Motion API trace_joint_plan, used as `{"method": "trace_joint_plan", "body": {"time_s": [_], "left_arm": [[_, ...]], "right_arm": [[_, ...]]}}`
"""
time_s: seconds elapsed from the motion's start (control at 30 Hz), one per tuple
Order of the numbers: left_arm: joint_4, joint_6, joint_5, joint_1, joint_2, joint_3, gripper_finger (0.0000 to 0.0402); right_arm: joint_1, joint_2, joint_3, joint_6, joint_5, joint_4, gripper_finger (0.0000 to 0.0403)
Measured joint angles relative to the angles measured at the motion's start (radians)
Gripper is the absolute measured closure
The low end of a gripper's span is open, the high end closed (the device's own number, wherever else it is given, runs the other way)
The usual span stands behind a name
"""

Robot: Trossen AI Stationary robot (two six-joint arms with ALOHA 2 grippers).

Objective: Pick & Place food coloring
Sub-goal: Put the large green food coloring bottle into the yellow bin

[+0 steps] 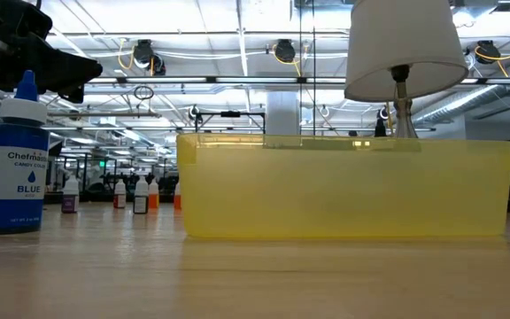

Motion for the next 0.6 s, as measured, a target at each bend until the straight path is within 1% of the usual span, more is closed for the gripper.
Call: {"method": "trace_joint_plan", "body": {"time_s": [0.13,0.23,0.6], "left_arm": [[0.0,0.0,0.0,0.0,0.0,0.0,0.035],[0.0,0.0,0.0,0.0,0.0,0.0,0.035],[0.0,0.0,0.0,0.0,0.0,0.0,0.035]], "right_arm": [[0.0,0.0,0.0,0.0,0.002,-0.003,0.024],[0.0,0.0,0.0,0.005,0.002,0.02,0.0231],[0.0,0.035,0.0,0.006,0.003,0.08,0.0237]]}}
